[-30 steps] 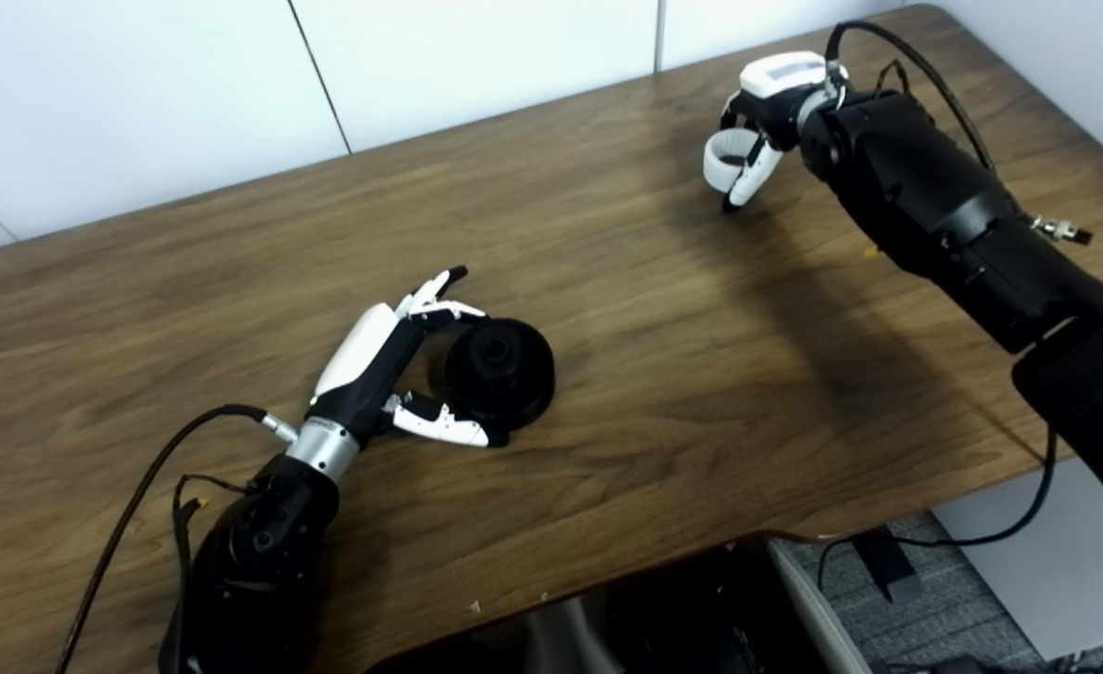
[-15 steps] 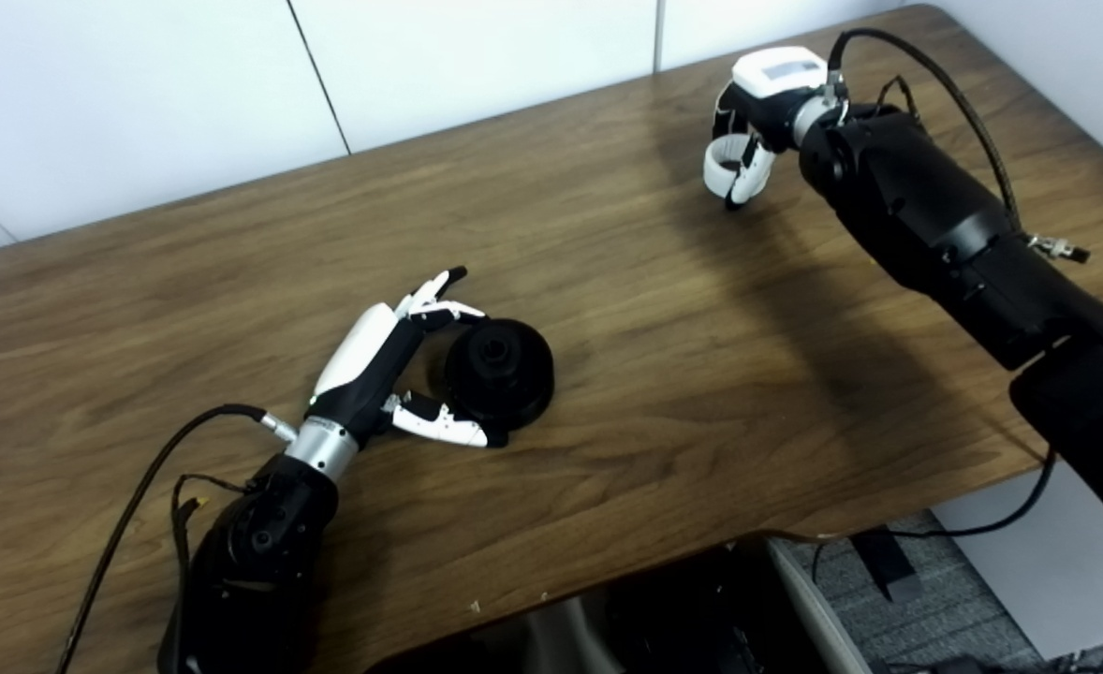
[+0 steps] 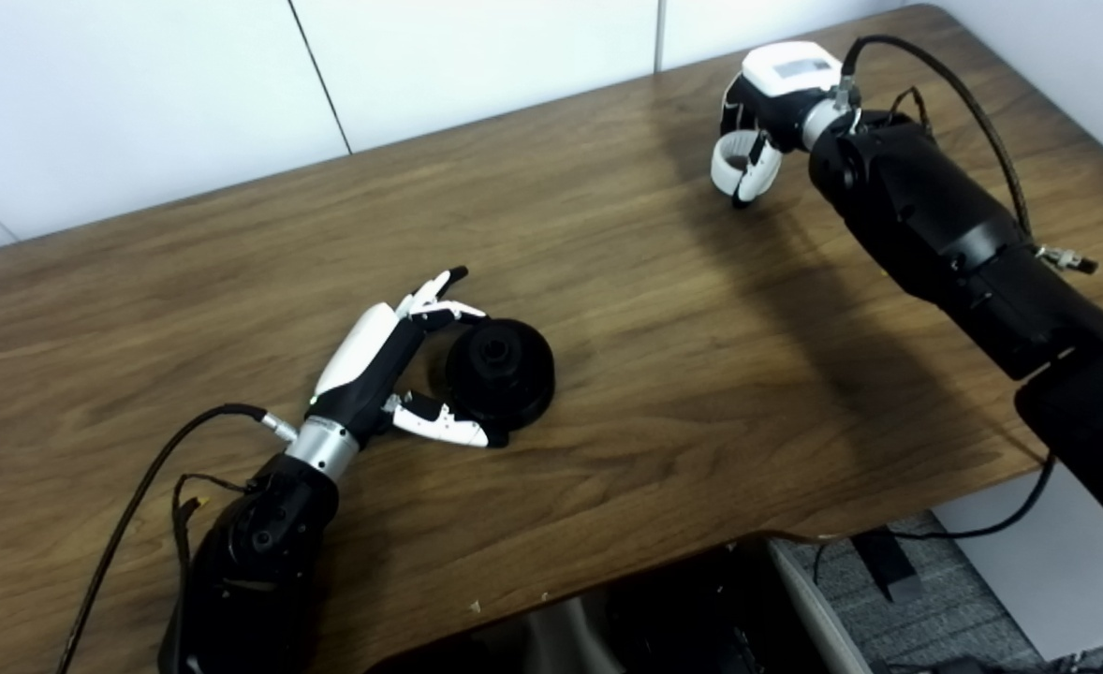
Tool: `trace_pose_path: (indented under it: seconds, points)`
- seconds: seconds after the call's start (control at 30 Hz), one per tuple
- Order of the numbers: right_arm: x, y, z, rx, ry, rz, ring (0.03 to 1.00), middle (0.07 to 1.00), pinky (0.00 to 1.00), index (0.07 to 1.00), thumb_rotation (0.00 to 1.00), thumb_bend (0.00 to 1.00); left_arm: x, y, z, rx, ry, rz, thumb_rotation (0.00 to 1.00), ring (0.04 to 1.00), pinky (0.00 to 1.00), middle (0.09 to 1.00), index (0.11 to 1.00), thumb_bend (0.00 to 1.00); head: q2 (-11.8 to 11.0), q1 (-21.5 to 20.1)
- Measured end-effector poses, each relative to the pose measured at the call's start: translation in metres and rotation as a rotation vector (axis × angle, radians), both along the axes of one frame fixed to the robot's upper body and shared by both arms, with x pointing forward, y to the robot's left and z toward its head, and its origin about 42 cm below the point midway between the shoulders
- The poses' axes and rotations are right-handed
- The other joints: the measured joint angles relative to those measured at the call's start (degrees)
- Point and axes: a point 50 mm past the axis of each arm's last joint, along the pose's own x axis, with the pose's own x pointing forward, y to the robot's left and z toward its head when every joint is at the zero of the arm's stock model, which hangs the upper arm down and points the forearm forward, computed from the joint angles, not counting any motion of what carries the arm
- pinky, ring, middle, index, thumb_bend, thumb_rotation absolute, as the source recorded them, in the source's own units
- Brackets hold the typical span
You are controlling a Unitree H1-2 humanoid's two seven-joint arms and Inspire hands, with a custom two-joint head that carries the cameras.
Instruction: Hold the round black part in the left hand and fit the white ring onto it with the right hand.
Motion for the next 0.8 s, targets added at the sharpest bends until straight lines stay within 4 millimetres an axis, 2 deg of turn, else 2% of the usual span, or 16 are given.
trace_pose_path:
  seconds: [0.1,0.33,0.57,0.8]
  points:
    - [-0.001,-0.001,-0.001,-0.002,-0.015,0.0,0.629,0.478,1.0,0.502,0.01,0.53,0.0,0.0,0.0,-0.001,-0.001,0.0,0.17,1.0,1.0,1.0,0.595,0.98,0.09,0.0]
    - [-0.005,0.0,0.0,-0.026,-0.025,0.007,0.697,0.492,1.0,0.493,0.01,0.53,0.0,0.0,0.0,-0.001,-0.002,0.0,0.18,1.0,1.0,1.0,0.594,0.99,0.17,-0.09]
    - [-0.011,-0.005,0.008,-0.068,-0.03,0.022,0.677,0.486,1.0,0.499,0.01,0.53,0.0,0.001,0.0,-0.002,-0.003,0.003,0.19,1.0,1.0,1.0,0.595,0.99,0.09,0.09]
    - [-0.014,0.002,0.02,-0.08,-0.051,0.048,0.78,0.502,1.0,0.488,0.01,0.53,0.001,0.003,0.0,-0.002,-0.005,0.008,0.19,1.0,1.0,1.0,0.595,0.99,0.09,0.0]
